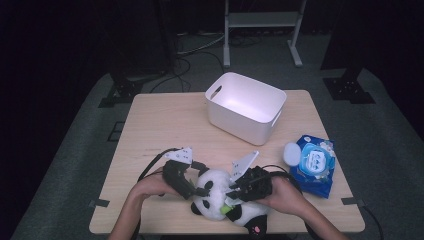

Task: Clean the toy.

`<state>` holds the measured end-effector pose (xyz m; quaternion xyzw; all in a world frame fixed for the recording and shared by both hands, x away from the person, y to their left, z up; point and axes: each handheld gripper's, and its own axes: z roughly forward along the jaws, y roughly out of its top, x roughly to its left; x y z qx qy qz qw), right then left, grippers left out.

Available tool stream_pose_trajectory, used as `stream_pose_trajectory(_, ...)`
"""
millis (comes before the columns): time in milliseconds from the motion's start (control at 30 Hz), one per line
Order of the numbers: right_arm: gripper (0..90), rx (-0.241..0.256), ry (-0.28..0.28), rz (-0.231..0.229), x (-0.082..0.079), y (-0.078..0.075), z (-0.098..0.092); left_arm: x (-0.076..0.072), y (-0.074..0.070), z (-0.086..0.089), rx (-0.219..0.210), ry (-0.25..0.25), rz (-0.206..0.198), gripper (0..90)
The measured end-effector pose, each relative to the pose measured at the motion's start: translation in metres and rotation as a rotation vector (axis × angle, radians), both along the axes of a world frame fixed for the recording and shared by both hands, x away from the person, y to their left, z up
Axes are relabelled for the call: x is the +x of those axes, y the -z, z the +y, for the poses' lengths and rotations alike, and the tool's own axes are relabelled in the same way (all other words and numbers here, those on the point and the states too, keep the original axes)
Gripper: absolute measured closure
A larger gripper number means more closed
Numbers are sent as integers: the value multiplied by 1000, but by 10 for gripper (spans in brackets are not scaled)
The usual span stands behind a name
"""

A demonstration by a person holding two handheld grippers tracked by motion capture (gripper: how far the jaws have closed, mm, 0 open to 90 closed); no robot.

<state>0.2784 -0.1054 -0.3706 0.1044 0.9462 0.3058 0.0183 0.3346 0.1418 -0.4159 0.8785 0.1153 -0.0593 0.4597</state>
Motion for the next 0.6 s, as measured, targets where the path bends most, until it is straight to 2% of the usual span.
stream_pose_trajectory(33, 803, -5, 1, 2, -1, -1, 0, 0, 1, 0, -6, 2, 11, 29)
stream_pose_trajectory(167, 803, -11, -1, -2, -1, -5, 0, -1, 2, 1, -5, 8, 9, 57)
stream_pose_trajectory(600, 804, 44, 56, -40, 6, -23, -21, 1, 3, 2, 0, -4, 9, 57)
